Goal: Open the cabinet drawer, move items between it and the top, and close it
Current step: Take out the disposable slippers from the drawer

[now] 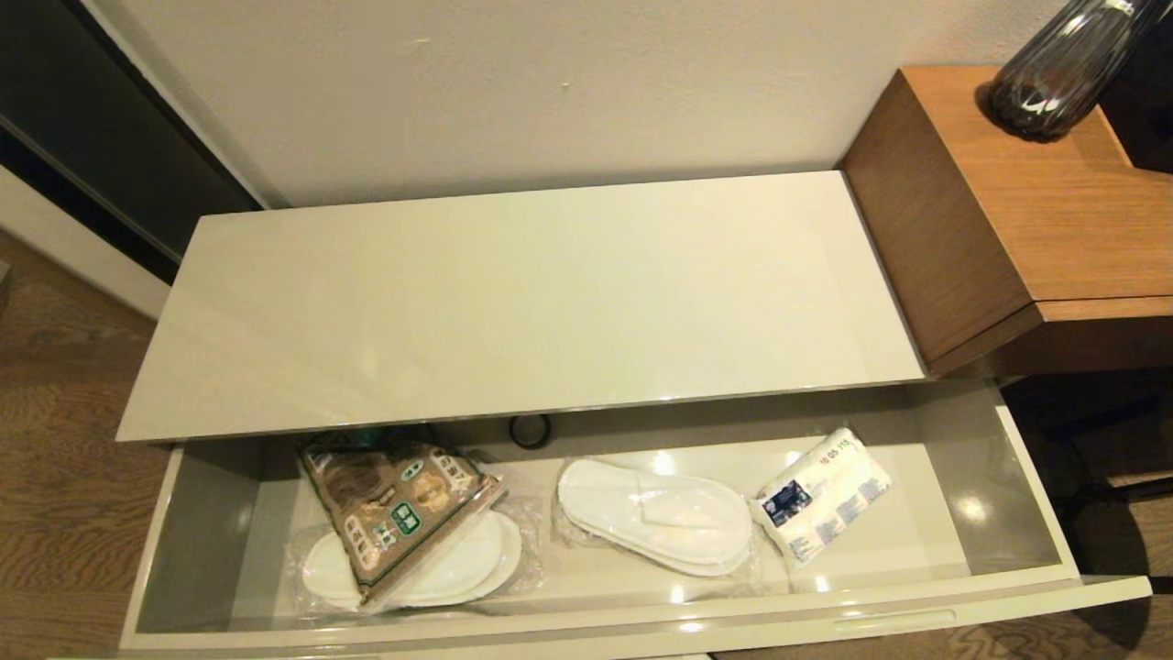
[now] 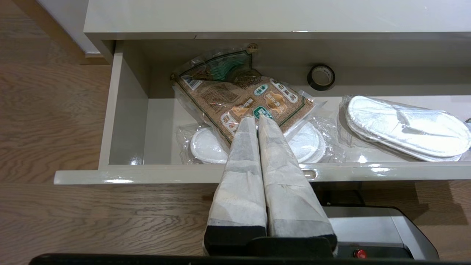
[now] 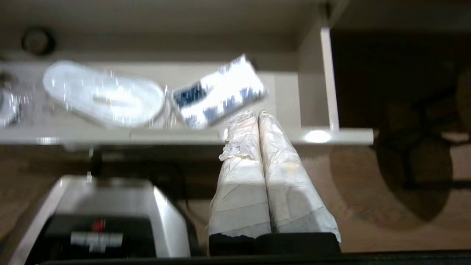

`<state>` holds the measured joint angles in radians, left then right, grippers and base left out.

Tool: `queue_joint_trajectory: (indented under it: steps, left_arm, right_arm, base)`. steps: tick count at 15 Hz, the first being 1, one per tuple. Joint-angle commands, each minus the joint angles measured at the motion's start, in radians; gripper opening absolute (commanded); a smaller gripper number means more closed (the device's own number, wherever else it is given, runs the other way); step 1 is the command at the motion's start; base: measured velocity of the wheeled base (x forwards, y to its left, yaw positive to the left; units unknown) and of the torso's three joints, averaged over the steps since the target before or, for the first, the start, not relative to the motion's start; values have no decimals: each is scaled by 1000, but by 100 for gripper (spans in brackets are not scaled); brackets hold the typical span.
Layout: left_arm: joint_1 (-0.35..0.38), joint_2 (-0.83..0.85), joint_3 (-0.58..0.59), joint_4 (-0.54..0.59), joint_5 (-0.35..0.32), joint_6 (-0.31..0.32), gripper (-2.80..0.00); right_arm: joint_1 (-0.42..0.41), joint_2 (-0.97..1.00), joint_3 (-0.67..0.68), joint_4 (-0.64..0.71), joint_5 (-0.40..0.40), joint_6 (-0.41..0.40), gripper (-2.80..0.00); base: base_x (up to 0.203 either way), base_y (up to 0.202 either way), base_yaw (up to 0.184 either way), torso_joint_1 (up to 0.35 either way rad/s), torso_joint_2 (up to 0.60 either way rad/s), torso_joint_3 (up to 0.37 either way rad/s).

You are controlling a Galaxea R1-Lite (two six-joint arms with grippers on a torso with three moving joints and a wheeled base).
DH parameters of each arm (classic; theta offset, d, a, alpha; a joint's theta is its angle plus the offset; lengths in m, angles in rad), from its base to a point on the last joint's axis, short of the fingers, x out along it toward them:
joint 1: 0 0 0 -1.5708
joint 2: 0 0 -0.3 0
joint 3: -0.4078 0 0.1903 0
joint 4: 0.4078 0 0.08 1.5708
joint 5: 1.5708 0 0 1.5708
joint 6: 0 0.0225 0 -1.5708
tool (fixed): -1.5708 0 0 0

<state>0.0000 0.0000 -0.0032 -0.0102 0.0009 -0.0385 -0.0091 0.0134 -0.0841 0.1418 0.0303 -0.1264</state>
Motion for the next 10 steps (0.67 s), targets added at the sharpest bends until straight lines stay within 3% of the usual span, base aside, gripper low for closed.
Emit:
queue_joint_trajectory:
  steps: [1, 6, 10]
  left_arm:
    - [0, 2, 0, -1, 1, -1, -280]
    - [0, 2, 0, -1, 1, -1, -280]
    - [0, 2, 0, -1, 1, -1, -280]
  right_arm:
    - [0, 2, 46, -74, -1, 2, -280]
    - [0, 2, 86, -120, -16, 97, -280]
    - [0, 2, 86, -120, -18, 97, -280]
  base:
    - [0, 0, 0, 0, 0, 0]
    - [0, 0, 0, 0, 0, 0]
    - [0, 0, 0, 0, 0, 0]
